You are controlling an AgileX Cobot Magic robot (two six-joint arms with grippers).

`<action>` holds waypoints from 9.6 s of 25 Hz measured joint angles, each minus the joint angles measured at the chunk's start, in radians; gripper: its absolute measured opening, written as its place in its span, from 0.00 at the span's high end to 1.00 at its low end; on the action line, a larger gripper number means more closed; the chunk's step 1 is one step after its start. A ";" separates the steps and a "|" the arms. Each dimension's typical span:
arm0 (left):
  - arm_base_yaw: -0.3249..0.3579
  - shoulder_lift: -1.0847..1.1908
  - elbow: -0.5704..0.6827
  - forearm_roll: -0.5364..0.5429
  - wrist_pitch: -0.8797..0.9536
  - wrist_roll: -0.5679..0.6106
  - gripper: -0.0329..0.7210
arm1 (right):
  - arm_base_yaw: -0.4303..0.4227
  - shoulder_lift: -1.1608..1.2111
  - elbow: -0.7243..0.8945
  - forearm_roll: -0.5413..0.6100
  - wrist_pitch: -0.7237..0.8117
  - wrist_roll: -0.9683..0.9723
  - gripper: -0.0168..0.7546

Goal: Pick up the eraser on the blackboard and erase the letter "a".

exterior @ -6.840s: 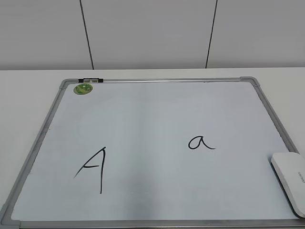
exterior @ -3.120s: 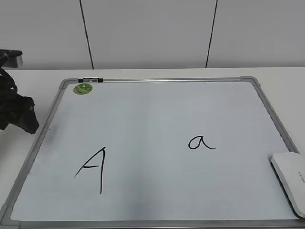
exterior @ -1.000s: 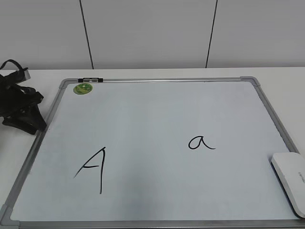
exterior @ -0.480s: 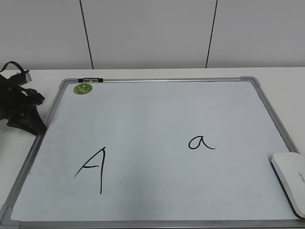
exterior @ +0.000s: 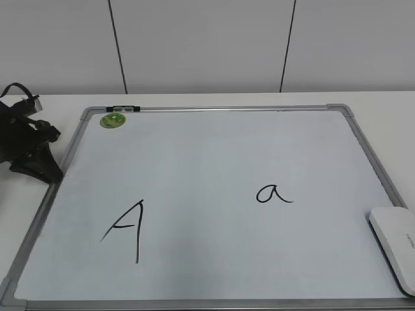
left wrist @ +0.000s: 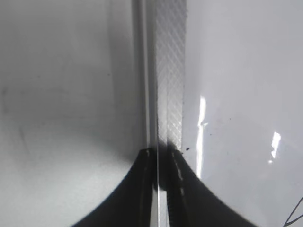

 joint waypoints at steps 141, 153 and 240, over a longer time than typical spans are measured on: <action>0.004 0.002 0.000 -0.023 0.006 0.002 0.90 | 0.532 2.008 -1.077 -0.051 0.002 -0.132 0.29; 0.004 0.002 0.000 -0.026 0.006 0.002 0.90 | 0.514 2.016 -1.100 -0.074 0.029 -0.126 0.29; 0.026 0.004 0.000 -0.006 0.011 0.002 0.90 | 0.003 1.938 -1.000 -0.122 -0.060 0.122 0.29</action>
